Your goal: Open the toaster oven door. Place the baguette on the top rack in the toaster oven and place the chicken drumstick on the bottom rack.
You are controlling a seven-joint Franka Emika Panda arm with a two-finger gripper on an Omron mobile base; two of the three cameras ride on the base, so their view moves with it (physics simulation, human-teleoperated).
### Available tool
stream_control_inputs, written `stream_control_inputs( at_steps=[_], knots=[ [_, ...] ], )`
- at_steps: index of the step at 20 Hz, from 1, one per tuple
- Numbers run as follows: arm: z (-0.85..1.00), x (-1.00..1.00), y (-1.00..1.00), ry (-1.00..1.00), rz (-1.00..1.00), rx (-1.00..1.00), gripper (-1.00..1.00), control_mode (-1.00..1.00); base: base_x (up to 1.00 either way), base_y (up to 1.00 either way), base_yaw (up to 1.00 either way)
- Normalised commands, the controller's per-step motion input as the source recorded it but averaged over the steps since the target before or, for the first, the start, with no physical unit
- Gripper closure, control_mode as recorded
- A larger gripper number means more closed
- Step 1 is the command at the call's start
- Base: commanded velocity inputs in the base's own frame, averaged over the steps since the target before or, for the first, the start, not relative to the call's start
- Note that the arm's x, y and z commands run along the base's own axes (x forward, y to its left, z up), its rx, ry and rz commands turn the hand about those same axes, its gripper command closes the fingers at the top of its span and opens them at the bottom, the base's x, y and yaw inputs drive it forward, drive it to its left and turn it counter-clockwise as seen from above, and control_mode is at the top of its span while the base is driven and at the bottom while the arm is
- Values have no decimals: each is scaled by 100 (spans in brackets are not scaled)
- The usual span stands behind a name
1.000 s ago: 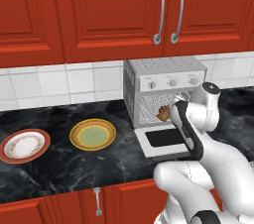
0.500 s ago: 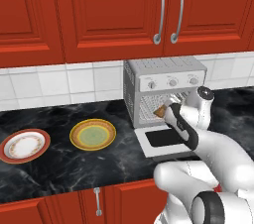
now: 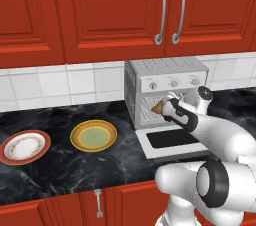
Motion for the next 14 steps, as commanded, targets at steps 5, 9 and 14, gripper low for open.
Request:
stream_control_inputs(
  at_steps=[5, 9, 14],
  knots=[
    [-2, 18, 0, -13, 8, 0, -100, -100, 0, 0, 0],
    [-4, -8, 0, -15, 6, 0, -100, -100, 0, 0, 0],
    [49, -78, -5, -2, 0, 0, -100, -100, 0, 0, 0]
  ],
)
